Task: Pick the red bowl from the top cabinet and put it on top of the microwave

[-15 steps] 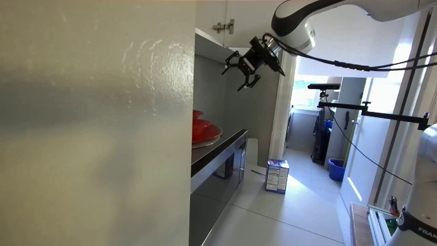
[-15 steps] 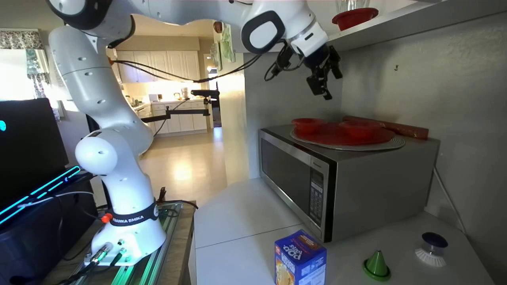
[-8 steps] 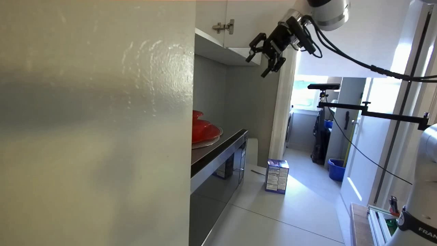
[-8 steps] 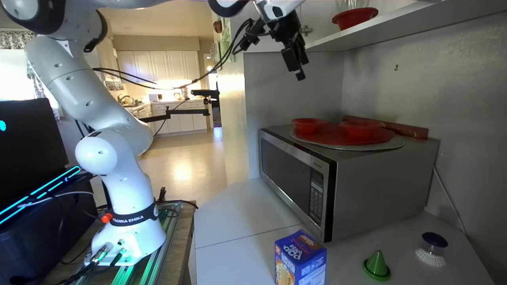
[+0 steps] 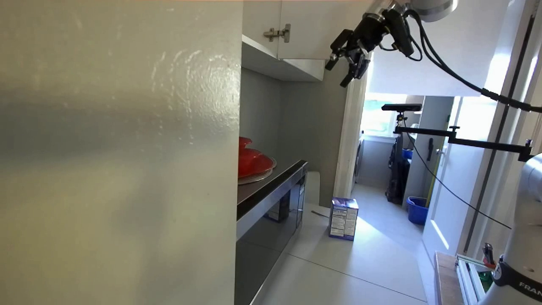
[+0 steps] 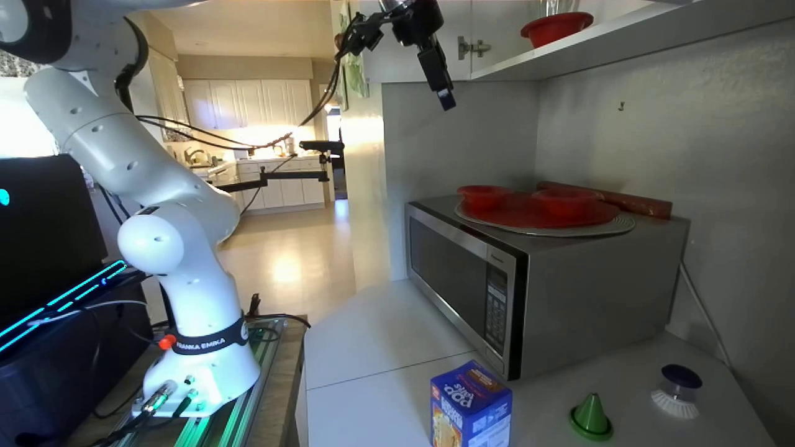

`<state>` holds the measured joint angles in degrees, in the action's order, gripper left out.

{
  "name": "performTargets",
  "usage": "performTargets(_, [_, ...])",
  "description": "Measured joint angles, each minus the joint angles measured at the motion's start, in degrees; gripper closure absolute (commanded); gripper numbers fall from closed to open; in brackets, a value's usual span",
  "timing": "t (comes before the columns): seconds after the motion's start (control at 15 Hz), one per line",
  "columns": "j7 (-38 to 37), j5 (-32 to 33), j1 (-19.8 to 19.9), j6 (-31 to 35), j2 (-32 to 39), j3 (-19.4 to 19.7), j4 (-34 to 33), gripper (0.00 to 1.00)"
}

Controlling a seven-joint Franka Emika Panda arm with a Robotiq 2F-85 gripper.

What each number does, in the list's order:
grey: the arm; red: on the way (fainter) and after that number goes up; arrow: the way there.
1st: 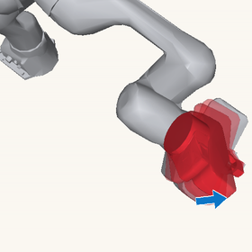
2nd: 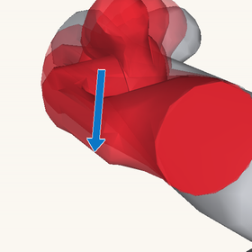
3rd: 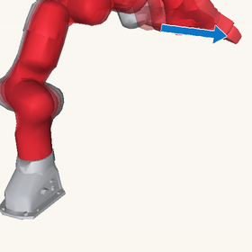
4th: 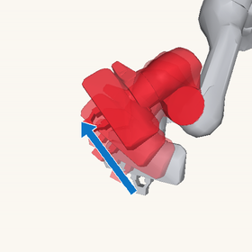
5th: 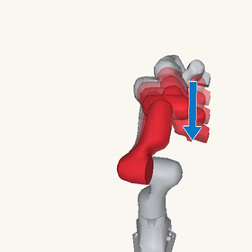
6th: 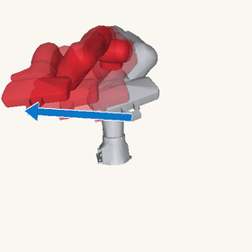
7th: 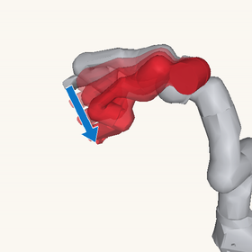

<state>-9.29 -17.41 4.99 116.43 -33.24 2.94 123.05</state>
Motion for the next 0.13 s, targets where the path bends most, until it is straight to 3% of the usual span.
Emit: performTargets(0.13, [0.0,0.0,0.0,0.0,0.4,0.0,0.0,0.00])
